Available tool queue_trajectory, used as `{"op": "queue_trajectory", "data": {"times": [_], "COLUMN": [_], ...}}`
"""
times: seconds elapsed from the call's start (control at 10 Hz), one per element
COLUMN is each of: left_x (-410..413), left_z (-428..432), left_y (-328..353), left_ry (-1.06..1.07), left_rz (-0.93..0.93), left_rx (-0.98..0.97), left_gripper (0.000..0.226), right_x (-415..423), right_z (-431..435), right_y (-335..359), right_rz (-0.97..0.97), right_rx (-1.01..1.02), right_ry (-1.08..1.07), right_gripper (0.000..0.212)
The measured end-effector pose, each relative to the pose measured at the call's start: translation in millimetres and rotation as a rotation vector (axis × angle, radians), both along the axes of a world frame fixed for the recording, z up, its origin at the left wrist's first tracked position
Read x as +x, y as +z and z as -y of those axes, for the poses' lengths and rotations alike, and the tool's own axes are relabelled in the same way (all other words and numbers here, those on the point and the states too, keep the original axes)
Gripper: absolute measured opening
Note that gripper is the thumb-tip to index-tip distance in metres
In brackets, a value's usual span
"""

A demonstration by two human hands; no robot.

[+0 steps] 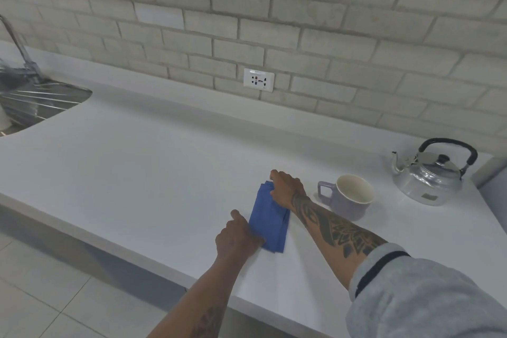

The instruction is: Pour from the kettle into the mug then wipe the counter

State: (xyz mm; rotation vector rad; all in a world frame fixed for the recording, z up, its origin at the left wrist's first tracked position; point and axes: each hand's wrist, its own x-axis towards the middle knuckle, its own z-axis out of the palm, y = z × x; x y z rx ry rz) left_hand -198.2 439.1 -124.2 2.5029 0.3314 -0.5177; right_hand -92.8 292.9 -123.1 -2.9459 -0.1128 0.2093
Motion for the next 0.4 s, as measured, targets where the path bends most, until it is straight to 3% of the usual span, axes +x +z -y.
{"op": "queue_trajectory", "data": {"times": [0.2, 0.4], "left_x": [-2.1, 10.5], "left_z": [-0.9, 7.1], "left_y": [0.6, 15.0], "left_ry": [-0.097, -0.179], "left_rz": [0.077, 0.251], "left_rx": [0.136, 0.178], "left_gripper": [0.068, 0.046], "right_x": [-10.0, -12.5], "right_z": [2.1, 30.1], "right_y": [12.9, 41.2], "right_rz": [0.013, 0.102], "right_rx": [-0.072, 0.025], "right_ry": [0.01, -0.021], "right_gripper": [0.039, 0.04]}}
